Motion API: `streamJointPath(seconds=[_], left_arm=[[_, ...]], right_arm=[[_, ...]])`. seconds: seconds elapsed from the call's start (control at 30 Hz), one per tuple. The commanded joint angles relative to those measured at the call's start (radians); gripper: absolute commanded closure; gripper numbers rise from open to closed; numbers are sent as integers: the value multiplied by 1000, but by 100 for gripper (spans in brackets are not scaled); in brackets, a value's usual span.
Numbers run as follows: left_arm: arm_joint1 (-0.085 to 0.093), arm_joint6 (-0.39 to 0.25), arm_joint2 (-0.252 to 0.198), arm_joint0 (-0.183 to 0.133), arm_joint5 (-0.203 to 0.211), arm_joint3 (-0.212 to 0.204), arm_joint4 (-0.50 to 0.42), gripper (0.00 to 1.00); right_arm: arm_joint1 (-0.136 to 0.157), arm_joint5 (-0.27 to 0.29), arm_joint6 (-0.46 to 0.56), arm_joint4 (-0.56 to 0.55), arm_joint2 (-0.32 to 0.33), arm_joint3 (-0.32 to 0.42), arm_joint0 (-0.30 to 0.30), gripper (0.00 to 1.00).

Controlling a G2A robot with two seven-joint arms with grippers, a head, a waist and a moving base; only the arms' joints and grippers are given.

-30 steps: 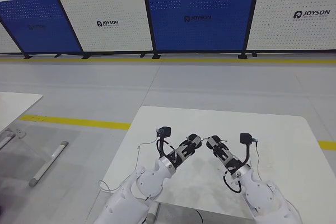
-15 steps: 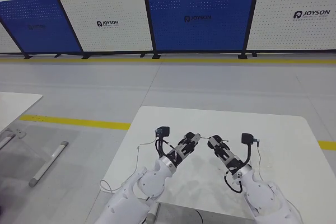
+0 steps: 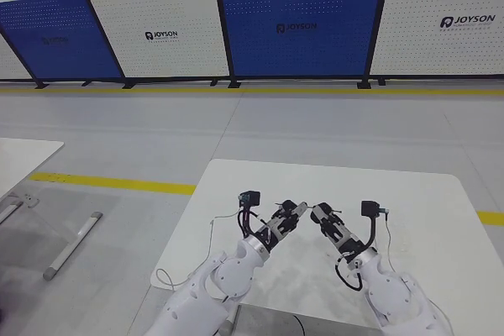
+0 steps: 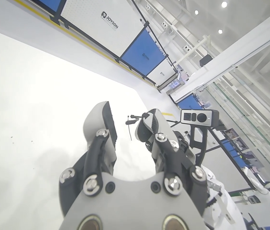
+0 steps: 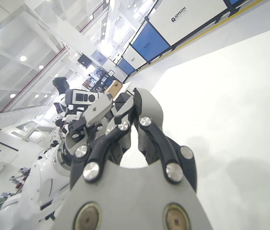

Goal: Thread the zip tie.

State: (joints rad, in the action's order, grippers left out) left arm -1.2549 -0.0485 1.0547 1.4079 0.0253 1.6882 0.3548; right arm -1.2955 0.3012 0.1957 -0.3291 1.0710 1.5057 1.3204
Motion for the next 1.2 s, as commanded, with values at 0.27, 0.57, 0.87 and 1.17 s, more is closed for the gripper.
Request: streamJointPath(seconds=[0.27, 0.57, 0.87, 1.17], left_arm=[[-3, -10, -4, -15, -7, -17, -1, 100], [-1, -20, 6, -8, 15, -6, -1, 100], [0, -25, 13, -6, 17, 2, 5, 100], [-1, -25, 9, -9, 7, 8, 14, 100]], right_arm=[[-3, -2, 8, -5, -2, 8, -3, 100], [-5, -27, 34, -12, -3, 3, -15, 100], [-7, -34, 111, 38, -4, 6, -28, 100], [-5, -69, 131, 51, 13, 16, -33, 100]])
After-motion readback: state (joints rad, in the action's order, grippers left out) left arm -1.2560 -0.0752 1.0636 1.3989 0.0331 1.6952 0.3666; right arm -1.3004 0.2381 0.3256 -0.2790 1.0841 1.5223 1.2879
